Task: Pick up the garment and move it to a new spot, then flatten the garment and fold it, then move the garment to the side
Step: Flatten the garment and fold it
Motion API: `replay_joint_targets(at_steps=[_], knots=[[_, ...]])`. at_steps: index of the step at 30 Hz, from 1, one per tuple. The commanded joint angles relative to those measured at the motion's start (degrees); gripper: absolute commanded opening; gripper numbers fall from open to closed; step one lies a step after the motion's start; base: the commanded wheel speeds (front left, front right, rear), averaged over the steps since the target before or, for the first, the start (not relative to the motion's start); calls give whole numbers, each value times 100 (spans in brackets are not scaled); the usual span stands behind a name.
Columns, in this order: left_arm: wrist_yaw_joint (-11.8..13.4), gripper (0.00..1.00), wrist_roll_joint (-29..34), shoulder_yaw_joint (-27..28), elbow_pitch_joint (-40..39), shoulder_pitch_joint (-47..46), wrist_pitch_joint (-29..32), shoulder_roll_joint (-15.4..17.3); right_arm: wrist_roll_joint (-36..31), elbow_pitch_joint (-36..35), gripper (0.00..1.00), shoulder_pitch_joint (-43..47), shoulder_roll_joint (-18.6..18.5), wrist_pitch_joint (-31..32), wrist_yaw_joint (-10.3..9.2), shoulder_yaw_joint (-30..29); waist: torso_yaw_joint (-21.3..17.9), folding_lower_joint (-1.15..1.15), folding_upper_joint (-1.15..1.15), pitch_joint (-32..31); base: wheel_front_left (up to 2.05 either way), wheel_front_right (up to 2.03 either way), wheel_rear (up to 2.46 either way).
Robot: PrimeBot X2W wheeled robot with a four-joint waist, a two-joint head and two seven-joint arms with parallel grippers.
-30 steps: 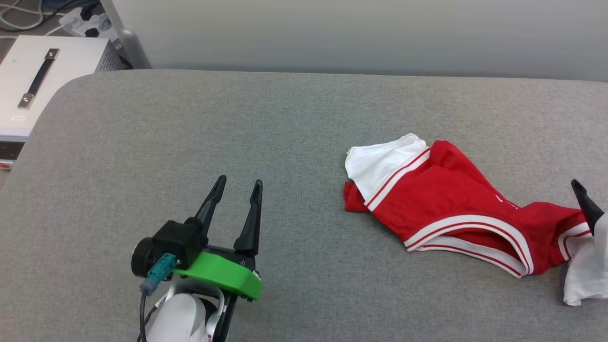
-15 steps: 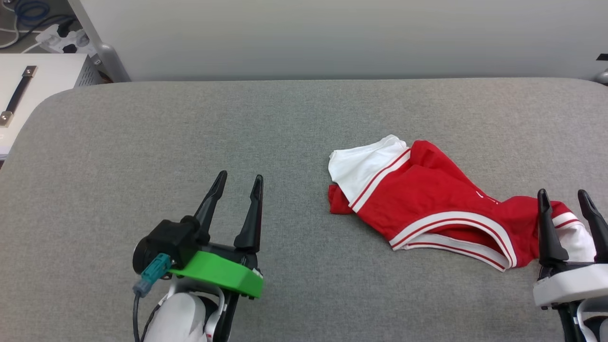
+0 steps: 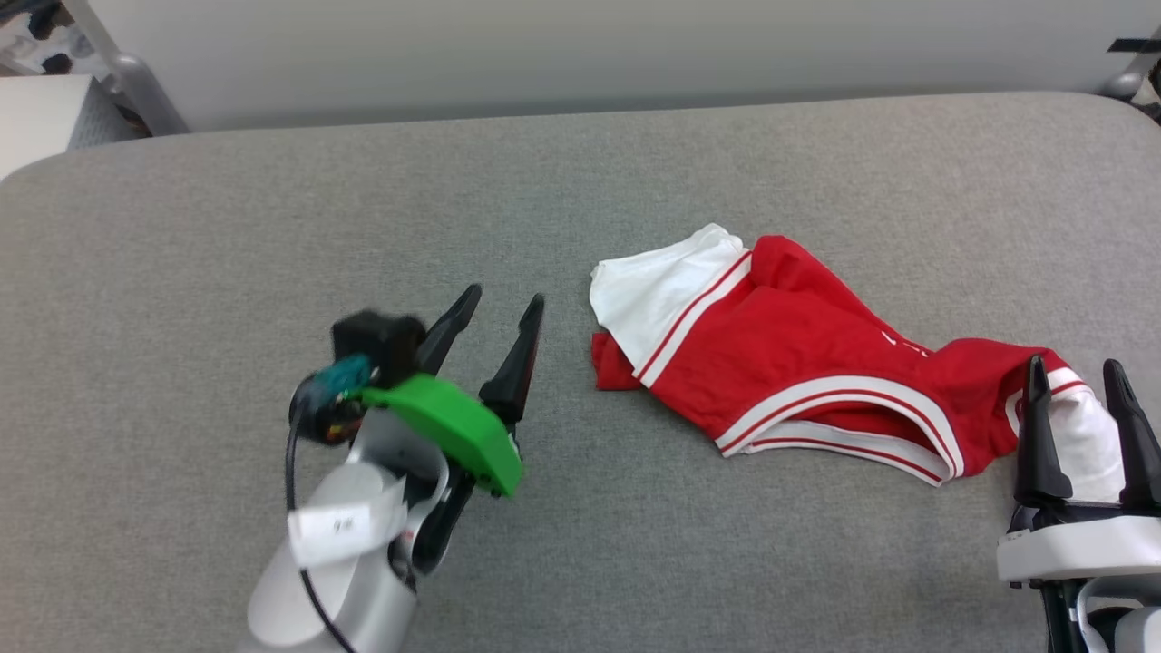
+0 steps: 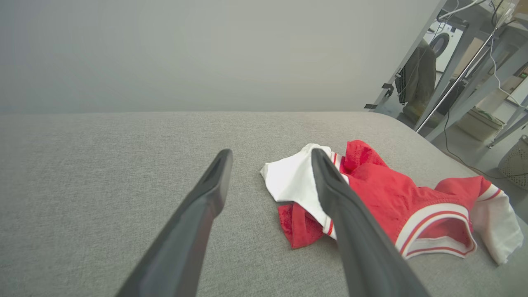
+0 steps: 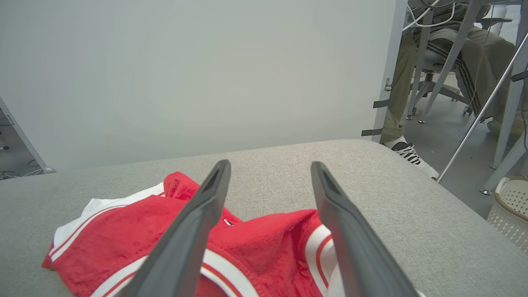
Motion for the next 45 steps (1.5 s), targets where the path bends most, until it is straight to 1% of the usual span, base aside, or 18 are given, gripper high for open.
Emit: replay_joint_targets(at_steps=[1, 3, 8, 10, 14, 16, 20, 26, 30, 33, 34, 35, 36, 40, 42, 45], knots=[[-15, 100, -18, -177, 65, -418, 380, 87, -49, -21, 100, -27, 32, -45, -5, -8, -248, 0, 0, 281, 0, 0, 0], [-15, 100, -68, -434, 189, -932, 1080, 192, -62, -21, 100, -72, 67, -68, -5, -11, -372, 0, 0, 425, 0, 0, 0], [-15, 100, -556, -1133, 434, -2122, 2904, 427, -71, 7, 100, -221, 116, -125, -5, 57, -684, 0, 0, 729, 0, 0, 0], [-15, 100, -738, -1333, 541, -2498, 3500, 532, -60, 21, 100, -283, 126, -147, -5, 104, -811, 0, 0, 827, 0, 0, 0], [-15, 100, -867, -1643, 841, -3102, 4335, 764, 252, 65, 100, -412, 141, -175, -5, 169, -1044, 0, 0, 999, 0, 0, 0], [-15, 100, -862, -1712, 1056, -3302, 4582, 855, 340, 75, 100, -468, 143, -186, -5, 254, -1157, 0, 0, 1064, 0, 0, 0], [-15, 100, -774, -1825, 1514, -3551, 4837, 1003, 446, 80, 100, -530, 144, -201, -5, 372, -1357, 0, 0, 1165, 0, 0, 0], [-15, 100, -586, -2022, 2079, -3800, 4896, 1198, 534, 84, 100, -570, 145, -209, -5, 471, -1550, 0, 0, 1303, 0, 0, 0], [-15, 100, -594, -2081, 2434, -3912, 4932, 1227, 592, 70, 100, -593, 145, -210, -5, 550, -1629, 0, 0, 1374, 0, 0, 0], [-15, 100, -751, -2053, 2679, -3919, 5056, 1144, 610, 61, 100, -615, 145, -211, -5, 584, -1658, 0, 0, 1409, 0, 0, 0], [-15, 46, -817, -2068, 2749, -3910, 5137, 1112, 610, 62, 100, -620, 145, -211, -5, 587, -1662, 0, 0, 1420, 0, 0, 0], [-15, 5, -867, -2091, 2796, -3901, 5194, 1093, 606, 64, 100, -624, 145, -211, -5, 585, -1662, 0, 0, 1434, 0, 0, 0], [-15, 0, -907, -2100, 2828, -3891, 5221, 1083, 598, 67, 100, -627, 145, -211, -5, 581, -1658, 0, 0, 1443, 0, 0, 0], [-15, 0, -1077, -2043, 2954, -3851, 5213, 1086, 545, 79, 100, -644, 145, -211, -5, 537, -1592, 0, 0, 1438, 0, 0, 0], [-14, 0, -1135, -1956, 2976, -3867, 5058, 1125, 500, 77, 100, -655, 145, -211, -5, 511, -1518, 0, 0, 1399, 0, 0, 0], [-13, 0, -1279, -1748, 2970, -3853, 4693, 1250, 382, 82, 100, -652, 145, -211, -5, 479, -1304, 0, 0, 1216, 0, 0, 0]])
